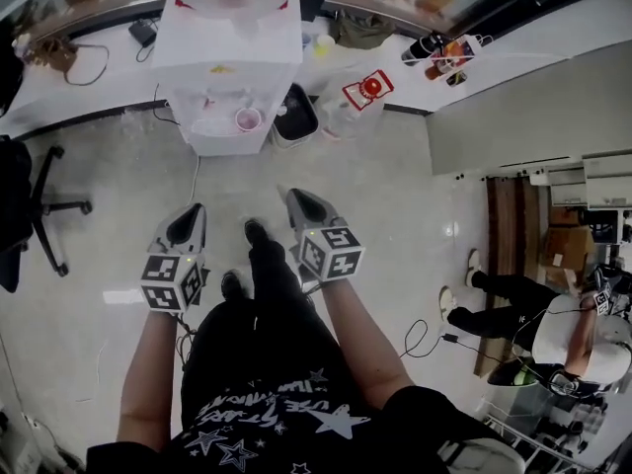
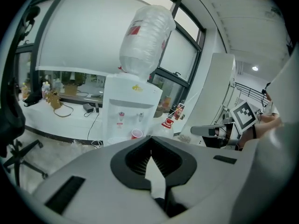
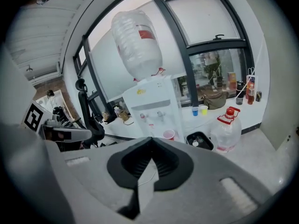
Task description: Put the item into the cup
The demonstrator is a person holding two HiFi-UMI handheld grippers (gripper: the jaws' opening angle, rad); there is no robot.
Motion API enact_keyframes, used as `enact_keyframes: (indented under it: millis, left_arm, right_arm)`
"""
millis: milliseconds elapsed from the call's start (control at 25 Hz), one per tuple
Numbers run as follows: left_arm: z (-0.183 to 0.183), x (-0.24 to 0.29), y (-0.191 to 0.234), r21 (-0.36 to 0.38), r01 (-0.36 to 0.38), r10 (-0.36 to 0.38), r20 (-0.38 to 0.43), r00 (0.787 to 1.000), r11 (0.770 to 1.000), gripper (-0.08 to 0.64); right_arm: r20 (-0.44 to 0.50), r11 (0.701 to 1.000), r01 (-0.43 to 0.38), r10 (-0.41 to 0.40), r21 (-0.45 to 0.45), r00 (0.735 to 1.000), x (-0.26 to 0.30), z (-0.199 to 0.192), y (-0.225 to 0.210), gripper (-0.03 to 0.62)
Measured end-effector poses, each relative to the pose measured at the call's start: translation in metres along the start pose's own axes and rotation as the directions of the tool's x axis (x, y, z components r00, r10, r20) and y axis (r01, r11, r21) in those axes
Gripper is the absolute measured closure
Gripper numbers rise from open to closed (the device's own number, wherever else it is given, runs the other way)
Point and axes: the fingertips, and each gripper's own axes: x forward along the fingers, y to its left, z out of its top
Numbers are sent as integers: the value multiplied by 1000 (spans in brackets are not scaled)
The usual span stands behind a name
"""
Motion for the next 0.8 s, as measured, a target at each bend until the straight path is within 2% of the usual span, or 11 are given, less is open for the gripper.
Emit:
enact_keyframes:
  millis: [240, 480, 800]
  left_arm:
    - [12, 47, 19, -13, -44, 45, 8, 999, 999, 552]
    - [9, 93, 30, -45, -60, 59, -17, 998, 997, 552]
    - [8, 155, 64, -61, -75, 75, -3, 997, 995, 552]
  right_arm:
    - [-32, 998, -53, 52, -23, 998, 57, 15, -21, 591]
    - [-73, 995, -91, 88, -38, 993, 105, 25, -43, 591]
    - [-107, 991, -120, 113, -67, 988, 172, 19, -60, 591]
